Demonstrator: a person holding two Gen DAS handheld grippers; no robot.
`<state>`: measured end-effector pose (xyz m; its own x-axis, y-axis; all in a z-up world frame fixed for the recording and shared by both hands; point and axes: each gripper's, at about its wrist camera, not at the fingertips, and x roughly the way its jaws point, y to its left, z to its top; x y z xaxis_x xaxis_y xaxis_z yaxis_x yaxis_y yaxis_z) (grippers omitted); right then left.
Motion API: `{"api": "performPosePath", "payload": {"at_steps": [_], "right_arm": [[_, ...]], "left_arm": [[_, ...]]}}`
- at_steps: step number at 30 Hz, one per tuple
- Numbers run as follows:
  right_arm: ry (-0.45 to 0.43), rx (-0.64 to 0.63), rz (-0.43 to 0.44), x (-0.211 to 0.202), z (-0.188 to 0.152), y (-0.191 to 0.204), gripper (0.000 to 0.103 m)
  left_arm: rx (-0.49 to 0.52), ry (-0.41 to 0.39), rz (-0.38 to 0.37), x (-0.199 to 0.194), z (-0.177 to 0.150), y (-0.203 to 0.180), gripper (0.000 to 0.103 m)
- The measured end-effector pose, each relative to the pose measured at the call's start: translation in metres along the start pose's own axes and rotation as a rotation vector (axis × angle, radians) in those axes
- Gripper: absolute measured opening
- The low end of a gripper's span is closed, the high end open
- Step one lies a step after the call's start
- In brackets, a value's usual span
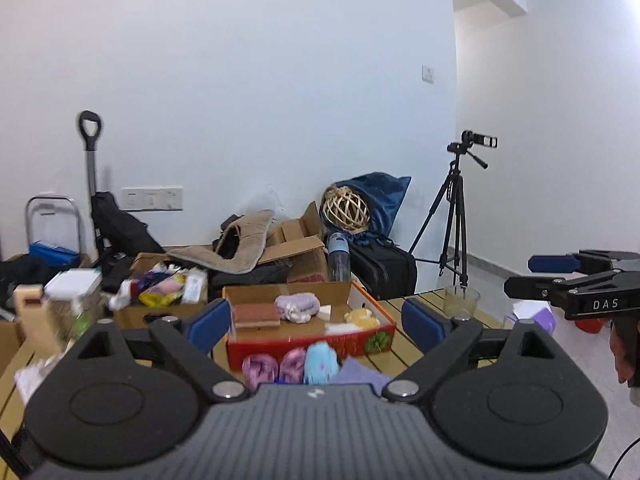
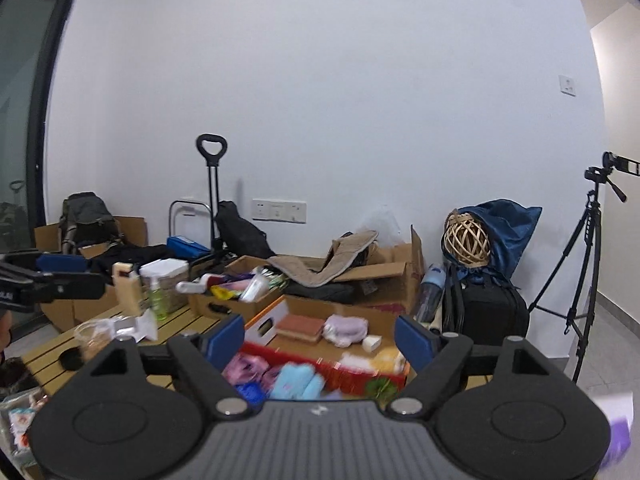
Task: Organize soft objects
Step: 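Withdraw both grippers from the box back over the table, then grasp the white foam roll with the left gripper while the right grasps the clear sparkly ball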
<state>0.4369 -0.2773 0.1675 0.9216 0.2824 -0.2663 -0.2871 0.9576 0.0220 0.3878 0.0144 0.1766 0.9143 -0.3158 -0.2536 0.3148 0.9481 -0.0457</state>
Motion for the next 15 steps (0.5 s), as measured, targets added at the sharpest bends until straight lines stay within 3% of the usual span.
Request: {"api": "performPosePath", "payload": {"at_steps": [6, 9, 12, 15], "right_arm": [[0.025, -0.020, 0.071, -0.078, -0.090, 0.046, 0.088], [0.064, 0.025, 0.120, -0.102, -0.129, 0.060, 0.088], [0.128, 0.017, 0.131, -0.100, -0.146, 0.069, 0.088], [0.128, 0.008, 0.094, -0.092, -0.151, 0.075, 0.088]], "left_arm": [[-0.056, -0.032, 0.035, -0.087, -0.098, -0.012, 0.101], [-0.047, 0.035, 0.074, -0.100, -0.141, -0.019, 0.101], [-0.063, 0.084, 0.065, -0.099, -0.153, -0.017, 0.101], [-0.072, 0.084, 0.083, -0.093, -0.151, -0.008, 0.101]]}}
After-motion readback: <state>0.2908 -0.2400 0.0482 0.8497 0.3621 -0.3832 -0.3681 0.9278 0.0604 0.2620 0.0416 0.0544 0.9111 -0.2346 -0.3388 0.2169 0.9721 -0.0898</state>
